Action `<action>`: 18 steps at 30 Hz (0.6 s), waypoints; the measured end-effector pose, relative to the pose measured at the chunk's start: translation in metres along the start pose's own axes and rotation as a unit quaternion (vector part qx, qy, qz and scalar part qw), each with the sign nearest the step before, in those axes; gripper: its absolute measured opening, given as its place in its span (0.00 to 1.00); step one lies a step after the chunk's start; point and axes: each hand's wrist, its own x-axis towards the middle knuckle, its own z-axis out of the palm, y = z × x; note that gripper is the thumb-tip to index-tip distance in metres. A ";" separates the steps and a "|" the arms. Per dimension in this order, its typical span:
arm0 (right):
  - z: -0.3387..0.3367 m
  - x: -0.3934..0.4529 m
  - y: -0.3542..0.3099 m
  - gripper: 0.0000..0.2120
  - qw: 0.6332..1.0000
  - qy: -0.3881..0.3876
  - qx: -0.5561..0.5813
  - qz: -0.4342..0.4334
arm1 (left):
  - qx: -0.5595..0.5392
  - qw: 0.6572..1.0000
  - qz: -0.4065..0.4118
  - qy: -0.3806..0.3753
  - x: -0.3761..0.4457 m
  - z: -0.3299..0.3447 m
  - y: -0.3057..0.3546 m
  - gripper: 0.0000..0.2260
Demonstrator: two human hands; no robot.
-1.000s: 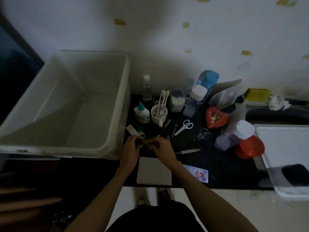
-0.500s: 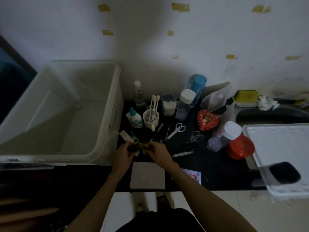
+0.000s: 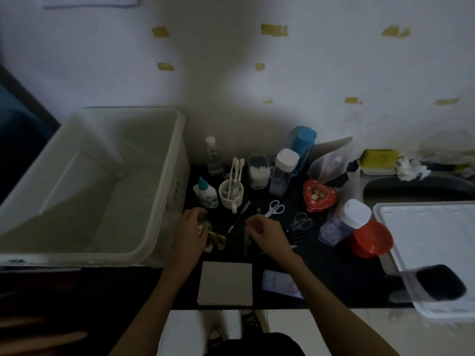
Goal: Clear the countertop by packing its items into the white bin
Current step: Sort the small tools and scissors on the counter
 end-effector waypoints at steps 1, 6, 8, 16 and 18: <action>-0.008 0.006 -0.004 0.07 1.000 0.012 0.006 -0.003 | 0.007 1.000 0.002 0.003 0.010 0.000 0.005 0.14; -0.031 0.033 -0.033 0.06 0.998 0.028 0.032 -0.046 | 0.100 0.995 -0.011 -0.002 0.075 -0.001 0.021 0.25; -0.031 0.036 -0.036 0.06 0.998 0.022 0.040 -0.053 | 0.108 0.992 -0.034 -0.049 0.095 -0.001 0.020 0.31; -0.009 0.032 -0.031 0.05 0.998 -0.024 0.044 -0.035 | 0.048 0.996 -0.067 0.023 0.105 0.002 0.009 0.04; -0.007 0.033 -0.034 0.05 0.998 -0.027 0.051 -0.039 | 0.042 0.996 -0.071 0.034 0.100 0.001 0.008 0.04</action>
